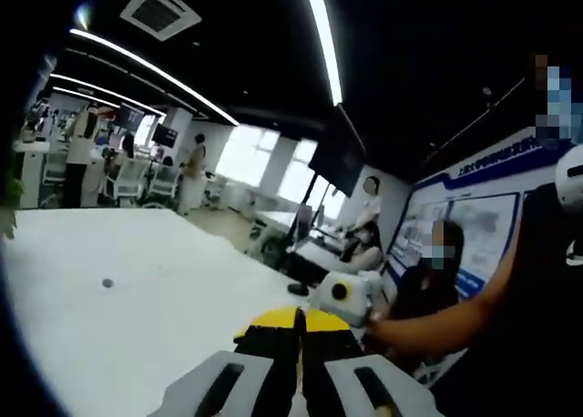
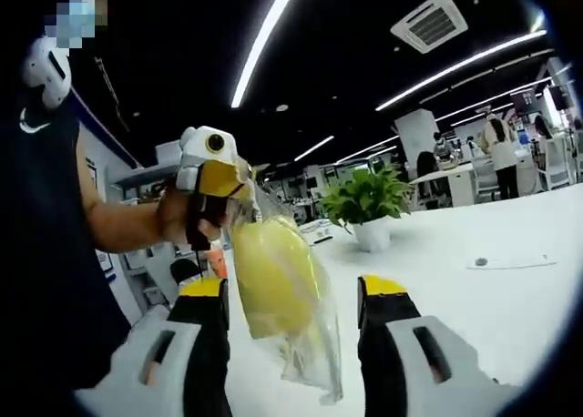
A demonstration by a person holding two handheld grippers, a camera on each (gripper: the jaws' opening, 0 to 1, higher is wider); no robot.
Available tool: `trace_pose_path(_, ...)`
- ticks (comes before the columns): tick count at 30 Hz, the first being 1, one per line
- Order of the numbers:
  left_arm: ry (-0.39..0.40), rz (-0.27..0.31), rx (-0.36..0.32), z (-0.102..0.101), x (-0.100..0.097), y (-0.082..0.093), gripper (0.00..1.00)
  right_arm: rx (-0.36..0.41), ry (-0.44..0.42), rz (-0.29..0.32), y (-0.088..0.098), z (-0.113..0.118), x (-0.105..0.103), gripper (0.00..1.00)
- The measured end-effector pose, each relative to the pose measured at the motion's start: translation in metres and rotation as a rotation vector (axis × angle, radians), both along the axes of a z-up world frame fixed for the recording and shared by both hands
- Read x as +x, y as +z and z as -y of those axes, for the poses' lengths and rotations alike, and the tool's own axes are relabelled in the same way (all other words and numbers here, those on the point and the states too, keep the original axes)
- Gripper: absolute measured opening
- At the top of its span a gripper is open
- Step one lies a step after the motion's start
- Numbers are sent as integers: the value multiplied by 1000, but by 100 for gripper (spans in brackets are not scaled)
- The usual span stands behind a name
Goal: Compare the silicone blocks by pressing each to a similar depth, holding the contact briefly, and releasing to observe deformation and rebound differences across the visible hardness samples.
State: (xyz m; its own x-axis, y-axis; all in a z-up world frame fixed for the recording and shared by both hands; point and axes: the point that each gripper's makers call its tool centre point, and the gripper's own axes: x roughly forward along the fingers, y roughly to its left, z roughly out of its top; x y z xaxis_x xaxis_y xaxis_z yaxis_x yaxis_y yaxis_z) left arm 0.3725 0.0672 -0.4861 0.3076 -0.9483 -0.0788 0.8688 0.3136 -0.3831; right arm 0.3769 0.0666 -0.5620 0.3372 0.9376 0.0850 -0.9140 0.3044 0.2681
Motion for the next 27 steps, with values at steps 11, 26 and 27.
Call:
trace_pose_path(11,15,7,-44,-7,3,13,0,24,64,-5,17,-3,-9,23)
trace_pose_path(26,5,118,-32,-15,-2,14,0,-82,152,-149,20,-9,-23,9)
trace_pose_path(27,3,122,-30,-15,-3,13,0,-89,156,-147,20,-10,-25,9)
